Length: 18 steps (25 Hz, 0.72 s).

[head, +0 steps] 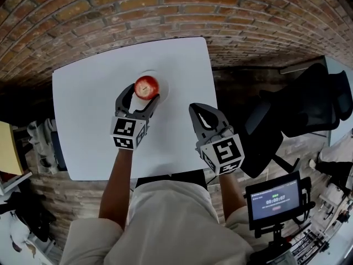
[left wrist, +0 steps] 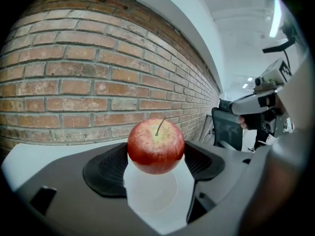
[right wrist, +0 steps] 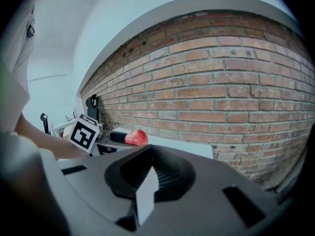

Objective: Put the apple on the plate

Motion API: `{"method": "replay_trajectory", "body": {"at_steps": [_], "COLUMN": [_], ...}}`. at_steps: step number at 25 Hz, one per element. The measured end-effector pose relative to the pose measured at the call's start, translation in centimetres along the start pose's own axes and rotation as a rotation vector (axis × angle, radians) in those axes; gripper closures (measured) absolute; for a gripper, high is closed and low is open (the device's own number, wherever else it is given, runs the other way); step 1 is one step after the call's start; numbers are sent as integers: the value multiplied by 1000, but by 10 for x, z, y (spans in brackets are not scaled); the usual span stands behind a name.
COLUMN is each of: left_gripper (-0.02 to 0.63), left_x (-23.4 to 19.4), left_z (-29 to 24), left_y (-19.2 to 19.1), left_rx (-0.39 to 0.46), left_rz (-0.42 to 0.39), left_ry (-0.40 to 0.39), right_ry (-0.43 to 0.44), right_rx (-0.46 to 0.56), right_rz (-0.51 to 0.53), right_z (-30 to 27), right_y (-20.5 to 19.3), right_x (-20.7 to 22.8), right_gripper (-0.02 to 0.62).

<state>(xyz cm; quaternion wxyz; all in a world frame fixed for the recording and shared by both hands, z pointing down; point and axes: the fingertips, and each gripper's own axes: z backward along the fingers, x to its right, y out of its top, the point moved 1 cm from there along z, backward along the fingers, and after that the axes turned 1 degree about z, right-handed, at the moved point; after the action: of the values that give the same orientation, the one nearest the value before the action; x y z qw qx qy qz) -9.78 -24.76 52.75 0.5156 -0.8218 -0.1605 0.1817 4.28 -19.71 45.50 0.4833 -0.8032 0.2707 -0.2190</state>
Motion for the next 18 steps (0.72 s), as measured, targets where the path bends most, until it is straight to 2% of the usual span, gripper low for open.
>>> {"method": "replay_trajectory", "body": {"at_steps": [5,18], "left_gripper": [242,242], "left_x": [-7,-17], "left_z": [-22,-32], "left_y": [-17,-43], "left_rx": [-35,-94], "left_rz": [15,23], "left_ry": [3,19], "right_ry": [13,20], "right_rx": [-24,-62], "right_rz": [-11,-52], "right_z": [-15,-23], "right_y": [-12,-23], "right_x": [12,10], "right_gripper": [594,594]}}
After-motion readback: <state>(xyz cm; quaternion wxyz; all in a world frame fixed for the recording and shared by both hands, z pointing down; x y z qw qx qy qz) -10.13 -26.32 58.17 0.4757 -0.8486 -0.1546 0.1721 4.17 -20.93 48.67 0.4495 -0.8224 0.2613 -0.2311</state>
